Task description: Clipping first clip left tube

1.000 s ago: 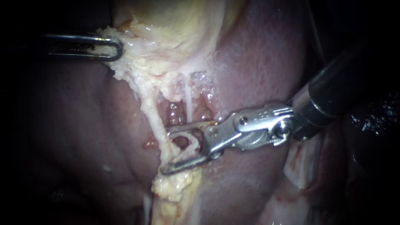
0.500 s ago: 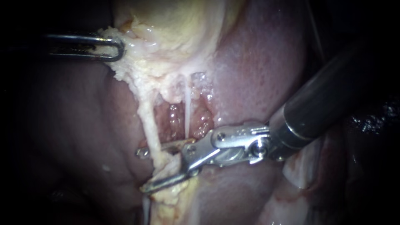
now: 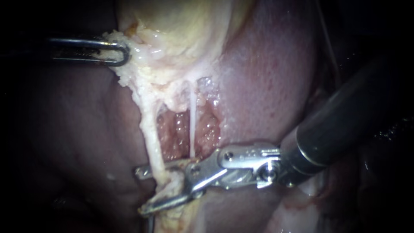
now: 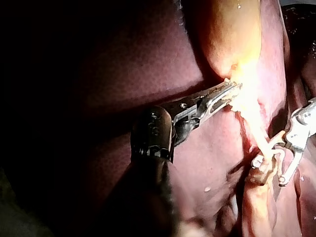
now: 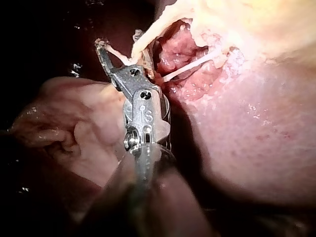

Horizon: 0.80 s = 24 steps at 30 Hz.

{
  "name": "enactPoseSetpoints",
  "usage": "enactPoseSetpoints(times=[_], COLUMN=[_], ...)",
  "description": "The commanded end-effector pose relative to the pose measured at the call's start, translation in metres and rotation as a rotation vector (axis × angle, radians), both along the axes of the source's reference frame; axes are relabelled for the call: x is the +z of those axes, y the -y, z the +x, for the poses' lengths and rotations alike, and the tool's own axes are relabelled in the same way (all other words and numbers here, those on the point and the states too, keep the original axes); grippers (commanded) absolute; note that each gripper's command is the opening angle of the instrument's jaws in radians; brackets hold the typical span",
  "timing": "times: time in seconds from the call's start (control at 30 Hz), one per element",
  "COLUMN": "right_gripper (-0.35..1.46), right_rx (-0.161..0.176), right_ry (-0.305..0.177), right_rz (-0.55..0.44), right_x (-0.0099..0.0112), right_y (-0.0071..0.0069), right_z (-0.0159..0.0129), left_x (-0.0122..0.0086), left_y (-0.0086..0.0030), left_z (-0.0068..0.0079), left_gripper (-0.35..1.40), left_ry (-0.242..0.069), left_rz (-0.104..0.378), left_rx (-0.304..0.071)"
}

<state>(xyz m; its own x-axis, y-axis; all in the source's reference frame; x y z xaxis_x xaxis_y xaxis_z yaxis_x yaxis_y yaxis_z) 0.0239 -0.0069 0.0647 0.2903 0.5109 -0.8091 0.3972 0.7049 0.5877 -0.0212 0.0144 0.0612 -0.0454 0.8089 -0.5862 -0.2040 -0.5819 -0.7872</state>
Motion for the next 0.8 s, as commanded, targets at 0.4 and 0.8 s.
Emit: enactPoseSetpoints(times=[0.4, 0.8], right_gripper=[0.07, -0.35], right_rx=[-0.031, -0.034], right_ry=[0.001, 0.055], right_rz=[0.035, 0.103], right_x=[-0.0006, -0.0004], right_y=[-0.0005, -0.0014], right_z=[-0.0004, -0.001], left_x=[0.0, 0.0001], left_y=[0.0, 0.0], left_z=[0.0, 0.0], left_gripper=[-0.35, -0.35], left_ry=[0.0, 0.0], left_rz=[0.0, 0.0], left_rx=[-0.002, -0.002])
